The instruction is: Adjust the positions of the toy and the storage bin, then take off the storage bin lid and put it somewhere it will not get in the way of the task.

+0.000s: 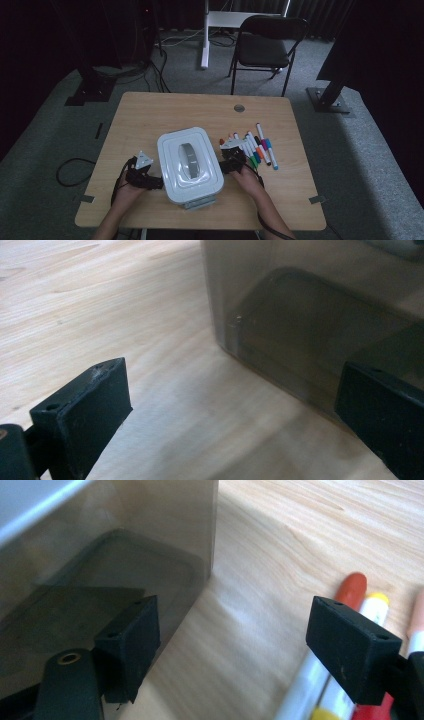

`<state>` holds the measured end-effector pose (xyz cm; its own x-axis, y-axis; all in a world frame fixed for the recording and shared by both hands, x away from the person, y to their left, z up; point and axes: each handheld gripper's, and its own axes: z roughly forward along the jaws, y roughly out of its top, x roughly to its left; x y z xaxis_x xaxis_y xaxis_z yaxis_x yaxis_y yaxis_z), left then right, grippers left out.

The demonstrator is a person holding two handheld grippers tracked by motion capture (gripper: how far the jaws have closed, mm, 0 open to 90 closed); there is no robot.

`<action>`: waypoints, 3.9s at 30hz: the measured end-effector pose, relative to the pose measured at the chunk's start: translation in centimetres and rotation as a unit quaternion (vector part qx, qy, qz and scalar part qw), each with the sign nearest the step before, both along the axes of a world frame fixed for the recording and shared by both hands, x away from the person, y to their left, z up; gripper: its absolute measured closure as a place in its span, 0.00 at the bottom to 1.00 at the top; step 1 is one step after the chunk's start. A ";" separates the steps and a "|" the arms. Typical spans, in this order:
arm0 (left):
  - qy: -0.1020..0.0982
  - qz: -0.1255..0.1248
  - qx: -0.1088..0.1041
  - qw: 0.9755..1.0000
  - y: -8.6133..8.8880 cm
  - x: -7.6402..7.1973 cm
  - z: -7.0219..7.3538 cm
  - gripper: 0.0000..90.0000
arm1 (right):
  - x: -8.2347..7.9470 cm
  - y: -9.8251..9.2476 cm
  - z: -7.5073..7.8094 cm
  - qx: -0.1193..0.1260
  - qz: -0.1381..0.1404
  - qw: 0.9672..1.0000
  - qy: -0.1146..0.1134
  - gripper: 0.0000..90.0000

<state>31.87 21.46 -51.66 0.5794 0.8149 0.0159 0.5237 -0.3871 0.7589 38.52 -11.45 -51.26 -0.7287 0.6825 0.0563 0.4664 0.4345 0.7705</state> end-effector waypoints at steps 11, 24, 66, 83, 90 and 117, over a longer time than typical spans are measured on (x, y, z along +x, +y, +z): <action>0.004 -0.019 -0.007 1.000 -1.8 -2.3 0.0 0.02 | -0.9 -2.1 -0.1 0.002 0.033 0.999 -0.005 0.24; 0.015 -0.035 -0.030 0.999 -3.1 -4.2 1.4 0.02 | 1.5 -2.2 -0.2 0.011 0.077 0.997 0.003 0.25; 0.033 -0.095 -0.069 0.993 -0.2 -6.5 1.9 0.01 | -4.2 -10.4 0.1 0.001 0.014 1.000 -0.028 0.15; -0.014 -0.122 -0.090 0.988 0.0 -7.9 7.6 0.01 | -9.3 -16.0 -3.0 -0.024 -0.046 0.999 0.006 0.15; -0.009 -0.145 -0.095 0.985 -2.0 -7.1 8.7 0.01 | -9.9 -16.8 -3.7 -0.036 -0.048 0.998 0.007 0.15; 0.026 -0.155 -0.037 0.987 -8.6 -3.8 9.7 0.07 | -10.1 -16.7 -3.8 -0.044 -0.067 0.997 0.008 0.14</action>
